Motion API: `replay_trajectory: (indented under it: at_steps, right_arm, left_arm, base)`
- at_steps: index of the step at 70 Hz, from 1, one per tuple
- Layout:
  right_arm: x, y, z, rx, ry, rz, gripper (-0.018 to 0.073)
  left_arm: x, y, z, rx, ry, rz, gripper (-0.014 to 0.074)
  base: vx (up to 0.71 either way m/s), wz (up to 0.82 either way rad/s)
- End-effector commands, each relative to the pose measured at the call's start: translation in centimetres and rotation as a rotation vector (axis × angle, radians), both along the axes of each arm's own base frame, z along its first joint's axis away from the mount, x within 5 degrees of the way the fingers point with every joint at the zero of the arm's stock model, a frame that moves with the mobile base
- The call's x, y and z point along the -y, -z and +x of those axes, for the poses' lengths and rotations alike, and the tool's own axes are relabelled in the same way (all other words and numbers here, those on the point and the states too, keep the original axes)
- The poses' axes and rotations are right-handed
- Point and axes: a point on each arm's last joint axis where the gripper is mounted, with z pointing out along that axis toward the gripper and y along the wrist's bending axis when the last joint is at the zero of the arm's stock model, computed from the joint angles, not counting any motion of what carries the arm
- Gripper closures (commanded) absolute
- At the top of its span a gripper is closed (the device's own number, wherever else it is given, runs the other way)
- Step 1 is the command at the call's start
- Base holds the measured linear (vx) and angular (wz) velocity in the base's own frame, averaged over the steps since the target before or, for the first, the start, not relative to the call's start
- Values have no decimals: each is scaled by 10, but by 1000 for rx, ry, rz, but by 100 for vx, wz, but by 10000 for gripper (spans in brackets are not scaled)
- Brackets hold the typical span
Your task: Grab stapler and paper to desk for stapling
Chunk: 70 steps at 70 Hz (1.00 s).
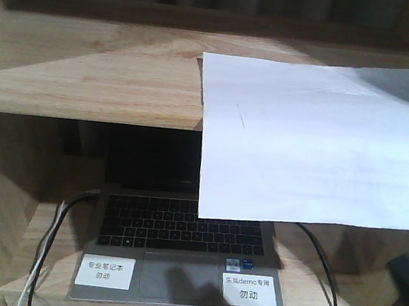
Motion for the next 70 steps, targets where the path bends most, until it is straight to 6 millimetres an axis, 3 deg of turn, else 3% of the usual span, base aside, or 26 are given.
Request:
replay_trajectory:
  at_steps: [1,14,25,40,51,70]
  right_arm:
    - [-2,-1,0,56,-22,31,-42]
    - [-4,19,1,121,-8,-84,-36]
    - [-2,23,6,300,66,-103,-36]
    - [0,36,15,345,134,-27,-36]
    - [-5,31,21,438,117,22,-36]
    - [-13,36,33,439,89,52,-36]
  left_arm:
    - [-1,-18,-1,91,3,-91,602]
    - [-1,-18,-1,91,3,-91,602]
    - [-1,-18,-1,91,3,-91,602]
    - [-1,-18,-1,91,3,-91,602]
    - [-1,-18,-1,91,3,-91,602]
    - [-1,-18,-1,91,3,-91,602]
  base:
    - [0,0]
    - [0,0]
    - [0,0]
    - [0,0]
    - [0,0]
    - [0,0]
